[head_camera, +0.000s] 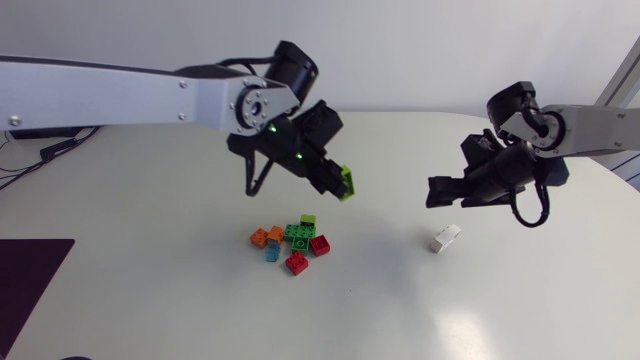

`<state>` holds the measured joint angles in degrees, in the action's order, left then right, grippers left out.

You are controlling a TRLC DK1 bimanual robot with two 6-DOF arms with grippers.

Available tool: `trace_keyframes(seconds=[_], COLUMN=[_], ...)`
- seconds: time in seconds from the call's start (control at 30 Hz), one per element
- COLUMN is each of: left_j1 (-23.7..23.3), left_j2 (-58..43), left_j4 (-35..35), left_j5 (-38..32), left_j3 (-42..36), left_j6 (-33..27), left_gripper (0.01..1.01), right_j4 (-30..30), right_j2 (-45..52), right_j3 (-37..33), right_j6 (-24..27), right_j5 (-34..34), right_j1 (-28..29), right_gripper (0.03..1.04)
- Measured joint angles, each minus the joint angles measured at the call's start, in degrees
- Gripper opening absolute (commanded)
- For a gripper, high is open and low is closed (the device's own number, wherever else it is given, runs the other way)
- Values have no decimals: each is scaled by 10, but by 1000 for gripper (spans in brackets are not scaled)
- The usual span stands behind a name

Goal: Sort duplo bricks by size, large to the right and small to the left

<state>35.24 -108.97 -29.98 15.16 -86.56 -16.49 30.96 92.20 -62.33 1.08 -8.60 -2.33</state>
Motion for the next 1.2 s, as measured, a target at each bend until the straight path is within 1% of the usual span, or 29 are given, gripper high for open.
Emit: trace_keyframes(seconds=[0.1,0.17,0.27,0.3,0.33,0.37,0.4,0.43,0.6,0.67,0.77,0.87,1.03,1.1,1.2], left_j1=[29,47,70,77,85,91,96,100,100,91,66,20,-72,-99,-127], left_j2=[-46,-79,-117,-127,-137,-146,-151,-155,-155,-155,-143,-99,19,62,104], left_j4=[0,0,0,-2,-3,-8,-11,-13,-26,-39,-71,-73,-68,-63,-62], left_j5=[16,18,18,19,19,20,21,20,23,23,23,23,22,22,23], left_j3=[-21,-37,-52,-57,-64,-71,-78,-84,-115,-120,-116,-82,13,60,117], left_j6=[0,0,0,-1,-3,-5,-6,-6,-7,-9,-11,-21,-41,-50,-63], left_gripper=[295,323,326,346,433,580,808,980,989,989,987,987,987,987,987], right_j4=[0,1,1,1,1,1,1,1,2,2,2,16,25,25,25], right_j2=[-9,-9,-10,-10,-10,-10,-10,-10,-11,-15,-27,-40,-38,-20,27], right_j3=[0,0,3,5,7,10,11,14,16,16,16,15,15,15,15], right_j6=[-2,-2,-2,-2,-2,-2,-2,-2,-2,-2,-2,-2,-4,-4,-4], right_j5=[0,0,0,0,0,0,0,0,0,0,0,-1,-20,-20,-19], right_j1=[0,2,6,9,12,16,17,19,19,14,-13,-61,-148,-177,-213], right_gripper=[995,995,993,993,993,995,995,995,995,995,995,995,995,995,995])
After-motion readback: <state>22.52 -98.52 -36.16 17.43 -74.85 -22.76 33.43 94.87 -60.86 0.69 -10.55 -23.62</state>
